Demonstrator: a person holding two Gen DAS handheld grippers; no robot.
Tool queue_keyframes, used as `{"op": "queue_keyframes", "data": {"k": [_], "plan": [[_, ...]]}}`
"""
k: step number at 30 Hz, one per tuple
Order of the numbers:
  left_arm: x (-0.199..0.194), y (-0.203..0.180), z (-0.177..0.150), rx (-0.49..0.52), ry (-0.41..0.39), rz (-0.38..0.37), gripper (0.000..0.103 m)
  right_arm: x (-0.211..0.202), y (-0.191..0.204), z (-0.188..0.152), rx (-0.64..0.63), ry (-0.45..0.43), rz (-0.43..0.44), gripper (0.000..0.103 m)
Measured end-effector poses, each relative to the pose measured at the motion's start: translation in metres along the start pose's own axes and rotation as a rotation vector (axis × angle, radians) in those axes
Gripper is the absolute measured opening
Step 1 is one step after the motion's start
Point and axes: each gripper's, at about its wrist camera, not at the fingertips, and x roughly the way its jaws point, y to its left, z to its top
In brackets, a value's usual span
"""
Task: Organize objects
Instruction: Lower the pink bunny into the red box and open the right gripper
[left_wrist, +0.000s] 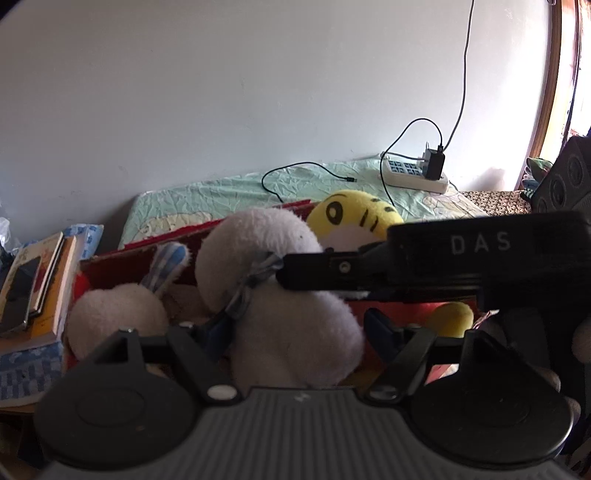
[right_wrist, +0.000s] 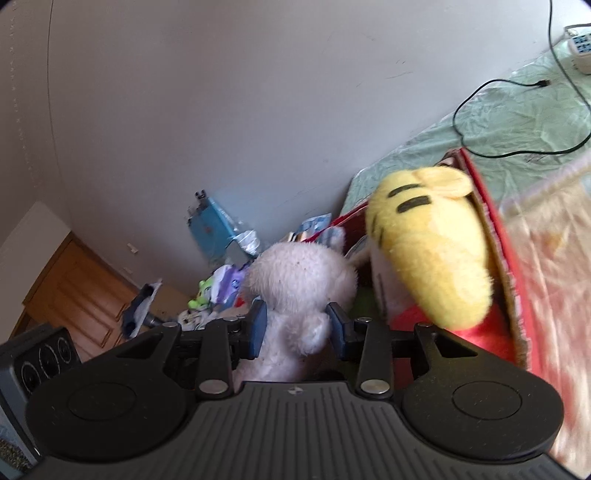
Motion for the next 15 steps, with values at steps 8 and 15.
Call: {"op": "queue_keyframes", "data": {"k": [8, 15], "plan": [[0.005, -0.003, -0.005, 0.012, 0.013, -0.019, 0.091, -0.008, 0.005, -0.006, -0.055, -0.025, -0.114, 0.039], [-0.008, 0.009, -0.008, -0.048, 0.037, -0.033, 0.095, -0.01, 0.013, -0.008, -0.09, -0.039, -0.219, 0.037]]}}
